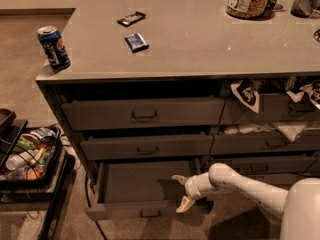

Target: Open bottom drawer

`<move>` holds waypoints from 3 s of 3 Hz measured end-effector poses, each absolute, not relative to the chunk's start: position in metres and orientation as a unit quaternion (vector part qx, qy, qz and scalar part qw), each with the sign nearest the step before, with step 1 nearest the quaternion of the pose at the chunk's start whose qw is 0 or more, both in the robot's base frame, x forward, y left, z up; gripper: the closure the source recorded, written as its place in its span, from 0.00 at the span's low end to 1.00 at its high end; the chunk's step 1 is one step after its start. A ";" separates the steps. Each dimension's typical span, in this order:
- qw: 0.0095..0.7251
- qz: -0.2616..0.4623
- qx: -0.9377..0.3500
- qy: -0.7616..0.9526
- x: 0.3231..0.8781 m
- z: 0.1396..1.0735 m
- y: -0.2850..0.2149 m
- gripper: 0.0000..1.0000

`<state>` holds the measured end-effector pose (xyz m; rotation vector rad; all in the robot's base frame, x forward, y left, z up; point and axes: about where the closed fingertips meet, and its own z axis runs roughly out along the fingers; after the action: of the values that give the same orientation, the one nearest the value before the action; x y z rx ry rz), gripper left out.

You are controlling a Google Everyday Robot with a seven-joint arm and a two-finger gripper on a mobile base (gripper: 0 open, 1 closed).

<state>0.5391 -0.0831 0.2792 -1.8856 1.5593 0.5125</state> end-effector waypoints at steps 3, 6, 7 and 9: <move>0.315 0.195 -0.716 0.592 0.539 0.279 -0.083 0.89; 0.342 0.133 -0.759 0.538 0.567 0.247 -0.059 1.00; 0.339 0.122 -0.778 0.515 0.573 0.239 -0.050 1.00; 0.378 0.058 -0.761 0.524 0.589 0.226 -0.049 1.00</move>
Offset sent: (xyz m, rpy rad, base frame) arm 0.0000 0.0000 0.0000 0.0000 0.0000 0.0000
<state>0.5886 -0.0491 0.2259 -1.9457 1.3382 0.1474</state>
